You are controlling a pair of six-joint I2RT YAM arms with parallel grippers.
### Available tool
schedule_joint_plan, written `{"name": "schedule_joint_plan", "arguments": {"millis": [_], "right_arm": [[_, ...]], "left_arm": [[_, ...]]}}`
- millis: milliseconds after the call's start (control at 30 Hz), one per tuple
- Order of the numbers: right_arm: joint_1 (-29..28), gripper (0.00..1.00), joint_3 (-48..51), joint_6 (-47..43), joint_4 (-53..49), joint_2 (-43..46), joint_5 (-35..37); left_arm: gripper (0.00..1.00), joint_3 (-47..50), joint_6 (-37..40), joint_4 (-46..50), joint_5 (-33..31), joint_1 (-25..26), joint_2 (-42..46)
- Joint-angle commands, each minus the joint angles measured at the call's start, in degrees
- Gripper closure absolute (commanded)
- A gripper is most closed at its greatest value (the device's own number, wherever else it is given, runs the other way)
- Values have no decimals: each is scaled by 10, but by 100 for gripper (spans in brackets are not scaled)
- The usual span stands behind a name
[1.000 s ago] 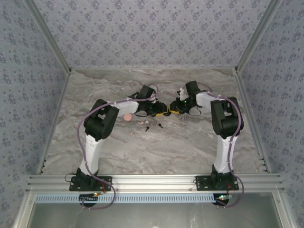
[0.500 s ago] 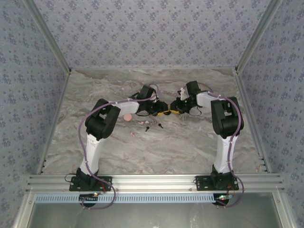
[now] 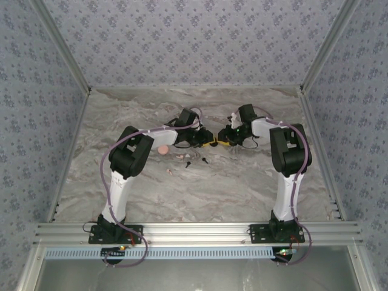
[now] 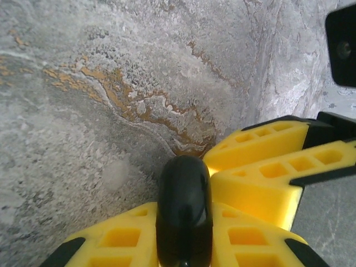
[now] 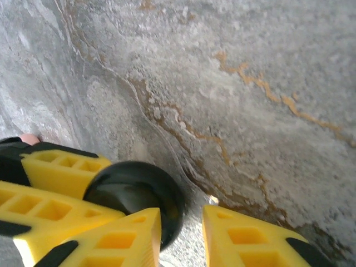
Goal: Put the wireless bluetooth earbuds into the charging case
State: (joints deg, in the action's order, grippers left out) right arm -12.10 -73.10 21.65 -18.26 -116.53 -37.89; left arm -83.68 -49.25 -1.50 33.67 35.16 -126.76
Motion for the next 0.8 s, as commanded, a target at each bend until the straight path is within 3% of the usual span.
{"name": "schedule_joint_plan", "arguments": {"millis": [0,300,567,767], "right_arm": [[5,69,22,-4,-7,59,8],[14,58,43,-81,-26,192,-16],[6,53,32,-155,-46,277,-115],[-22,53,-17,-208,-99,280,-167]], "left_arm": [[79,20,27,8,-18,-3,38],[79,80,137,17,9,-44,165],[79,130,231,-8,146,-83,267],[80,133,315,28,224,-84,328]]}}
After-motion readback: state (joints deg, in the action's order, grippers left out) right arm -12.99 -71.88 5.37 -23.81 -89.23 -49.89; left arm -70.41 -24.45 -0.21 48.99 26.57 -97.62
